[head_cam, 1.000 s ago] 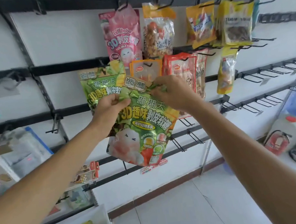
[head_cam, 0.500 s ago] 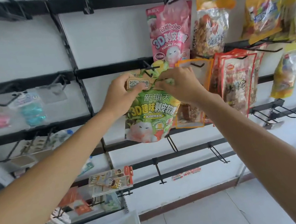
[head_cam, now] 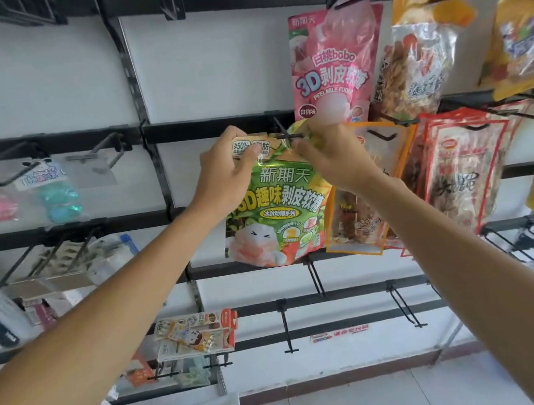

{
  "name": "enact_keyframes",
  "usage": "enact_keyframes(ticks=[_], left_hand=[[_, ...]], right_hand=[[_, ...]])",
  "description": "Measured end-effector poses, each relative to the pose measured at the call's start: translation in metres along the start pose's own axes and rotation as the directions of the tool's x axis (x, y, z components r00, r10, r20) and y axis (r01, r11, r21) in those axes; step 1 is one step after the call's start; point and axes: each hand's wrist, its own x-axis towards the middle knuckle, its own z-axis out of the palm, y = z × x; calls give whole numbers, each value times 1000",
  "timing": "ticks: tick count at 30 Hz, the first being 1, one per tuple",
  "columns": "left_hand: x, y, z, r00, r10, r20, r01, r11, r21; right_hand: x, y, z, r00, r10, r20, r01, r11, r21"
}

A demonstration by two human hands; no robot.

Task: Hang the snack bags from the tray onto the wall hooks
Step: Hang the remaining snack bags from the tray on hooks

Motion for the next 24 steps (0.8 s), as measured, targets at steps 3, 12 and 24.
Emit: enact_keyframes(ticks=[3, 12, 24], left_hand=[[-2, -4, 0, 1000, 5, -16, -5, 1000, 25], [-2, -5, 3, 997, 73, -22, -73, 997, 13], [11, -25, 5, 971, 183, -152, -96, 886, 454]], right_hand=[[3, 4, 0, 998, -8, 62, 7, 1000, 24], [17, 11, -2, 985, 8, 174, -32, 990, 134], [5, 25, 27, 986, -6, -168, -25, 983, -184]])
